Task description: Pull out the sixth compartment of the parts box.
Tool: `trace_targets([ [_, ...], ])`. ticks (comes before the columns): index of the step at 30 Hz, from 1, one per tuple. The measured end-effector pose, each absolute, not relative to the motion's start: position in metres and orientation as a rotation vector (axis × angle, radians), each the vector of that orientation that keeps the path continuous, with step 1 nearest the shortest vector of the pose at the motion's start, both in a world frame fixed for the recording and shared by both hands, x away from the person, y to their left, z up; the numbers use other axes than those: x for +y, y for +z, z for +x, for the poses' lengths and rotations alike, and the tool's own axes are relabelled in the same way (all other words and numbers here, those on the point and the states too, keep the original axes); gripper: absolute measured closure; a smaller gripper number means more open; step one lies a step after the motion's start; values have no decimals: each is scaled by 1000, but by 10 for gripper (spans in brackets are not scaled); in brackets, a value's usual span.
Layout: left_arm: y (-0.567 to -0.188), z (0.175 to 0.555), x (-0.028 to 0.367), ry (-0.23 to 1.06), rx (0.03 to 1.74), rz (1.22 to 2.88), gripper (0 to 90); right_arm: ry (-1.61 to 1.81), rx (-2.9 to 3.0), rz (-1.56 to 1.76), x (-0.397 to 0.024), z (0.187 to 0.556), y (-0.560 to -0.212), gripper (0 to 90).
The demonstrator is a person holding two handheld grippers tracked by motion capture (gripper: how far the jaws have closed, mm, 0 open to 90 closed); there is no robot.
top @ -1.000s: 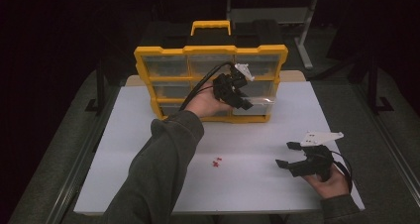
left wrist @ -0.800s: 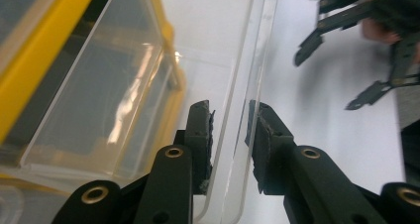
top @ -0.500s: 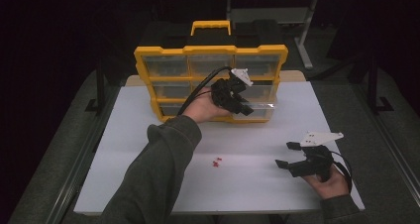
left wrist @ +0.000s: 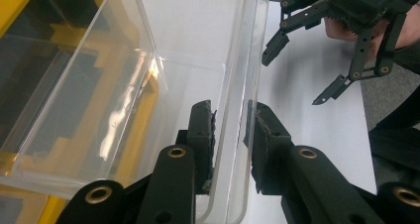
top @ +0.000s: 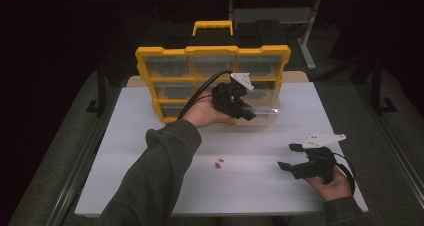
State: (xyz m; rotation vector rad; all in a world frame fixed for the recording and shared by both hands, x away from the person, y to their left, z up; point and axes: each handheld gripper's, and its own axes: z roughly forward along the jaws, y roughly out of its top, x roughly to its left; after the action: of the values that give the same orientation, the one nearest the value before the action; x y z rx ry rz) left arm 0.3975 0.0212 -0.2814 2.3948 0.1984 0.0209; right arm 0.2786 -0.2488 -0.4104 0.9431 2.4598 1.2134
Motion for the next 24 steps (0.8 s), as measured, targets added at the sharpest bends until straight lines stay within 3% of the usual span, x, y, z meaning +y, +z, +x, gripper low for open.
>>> trace_targets([
  [12, -284, 394, 21, 19, 193, 2394, 728, 1211, 2463, 951, -247, 279, -411, 215],
  [15, -283, 393, 21, 16, 222, 2387, 691, 1207, 2472, 949, -247, 280, -413, 212],
  [16, -282, 393, 22, 28, 231, 2389, 632, 1204, 2475, 945, -247, 281, -413, 211],
  [19, -281, 393, 24, 36, 238, 2382, 575, 1205, 2472, 948, -247, 280, -413, 211],
  [24, -270, 390, 31, 49, 237, 2330, 565, 1206, 2474, 955, -247, 280, -413, 211],
])
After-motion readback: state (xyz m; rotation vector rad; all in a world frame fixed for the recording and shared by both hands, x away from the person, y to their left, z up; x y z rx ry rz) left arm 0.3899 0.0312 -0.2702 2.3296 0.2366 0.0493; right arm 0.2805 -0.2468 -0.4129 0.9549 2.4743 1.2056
